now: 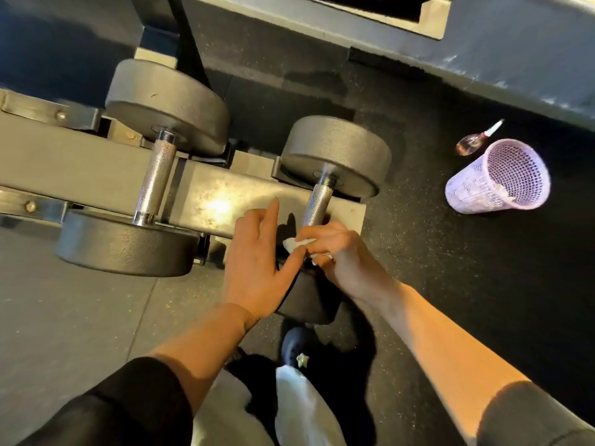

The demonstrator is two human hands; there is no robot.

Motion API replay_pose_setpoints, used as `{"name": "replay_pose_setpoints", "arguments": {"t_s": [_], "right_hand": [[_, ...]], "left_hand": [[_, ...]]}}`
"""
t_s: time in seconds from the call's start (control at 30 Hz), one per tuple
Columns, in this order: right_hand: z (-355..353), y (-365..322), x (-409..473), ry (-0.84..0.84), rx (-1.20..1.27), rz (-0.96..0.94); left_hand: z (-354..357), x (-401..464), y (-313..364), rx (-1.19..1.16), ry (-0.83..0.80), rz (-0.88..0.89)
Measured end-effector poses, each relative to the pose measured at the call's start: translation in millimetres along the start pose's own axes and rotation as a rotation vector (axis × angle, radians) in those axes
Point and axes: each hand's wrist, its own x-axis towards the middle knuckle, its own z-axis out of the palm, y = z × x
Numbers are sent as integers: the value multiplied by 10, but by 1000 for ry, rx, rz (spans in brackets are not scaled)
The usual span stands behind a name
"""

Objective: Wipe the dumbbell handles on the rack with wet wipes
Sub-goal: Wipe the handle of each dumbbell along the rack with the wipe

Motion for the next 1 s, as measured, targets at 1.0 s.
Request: {"name": "replay_pose_setpoints", "arguments": {"t_s": [1.0], "right_hand": [[315, -670, 401, -86, -103, 766]], "left_hand": [[-562, 541, -667, 178, -581, 398]]}}
